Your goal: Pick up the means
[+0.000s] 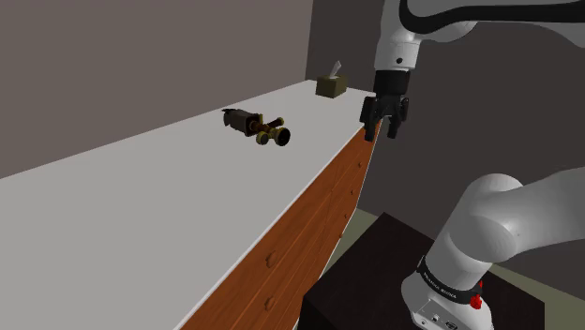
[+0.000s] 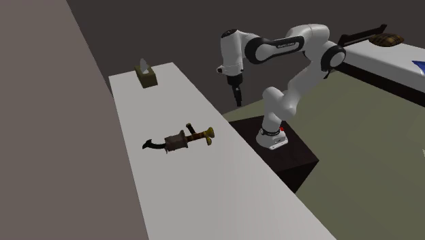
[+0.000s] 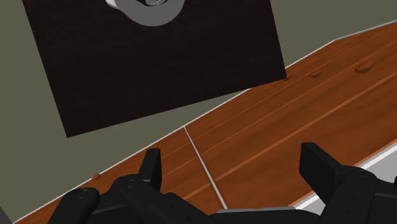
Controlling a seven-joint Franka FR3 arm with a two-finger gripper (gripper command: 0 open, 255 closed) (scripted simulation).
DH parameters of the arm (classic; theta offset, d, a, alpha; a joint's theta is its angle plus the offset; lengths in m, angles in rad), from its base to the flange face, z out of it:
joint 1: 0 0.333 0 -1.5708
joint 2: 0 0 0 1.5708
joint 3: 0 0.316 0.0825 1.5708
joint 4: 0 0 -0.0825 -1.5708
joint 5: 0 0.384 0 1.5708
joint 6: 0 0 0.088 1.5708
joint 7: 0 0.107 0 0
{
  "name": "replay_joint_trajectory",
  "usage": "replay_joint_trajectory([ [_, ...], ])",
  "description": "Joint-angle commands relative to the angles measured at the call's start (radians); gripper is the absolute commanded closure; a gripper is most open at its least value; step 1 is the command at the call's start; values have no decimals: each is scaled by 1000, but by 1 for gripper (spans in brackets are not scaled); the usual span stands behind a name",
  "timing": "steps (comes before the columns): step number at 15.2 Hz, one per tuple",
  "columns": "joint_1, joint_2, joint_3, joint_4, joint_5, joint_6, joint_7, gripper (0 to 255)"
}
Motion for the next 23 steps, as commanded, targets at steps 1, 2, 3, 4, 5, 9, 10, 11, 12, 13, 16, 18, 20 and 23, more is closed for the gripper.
replay_joint_trajectory([
  [1,0,0,0,0,0,0,0,0],
  [2,9,39,7,23,3,18,-4,0],
  [3,17,78,13,48,5,35,-7,0],
  [4,25,117,20,73,7,51,-11,0],
  [5,32,156,26,100,9,65,-14,0],
  [9,60,308,52,217,11,110,-26,0],
  [10,66,345,59,249,10,118,-28,0],
  [11,71,382,66,282,9,124,-31,0],
  [12,77,419,72,316,8,130,-33,0],
  [13,82,456,79,351,6,134,-34,0],
  [16,98,567,99,463,-2,140,-38,0],
  [18,109,641,112,543,-10,138,-40,0],
  [20,120,717,126,630,-21,131,-40,0],
  [23,138,833,145,772,-40,111,-40,0],
])
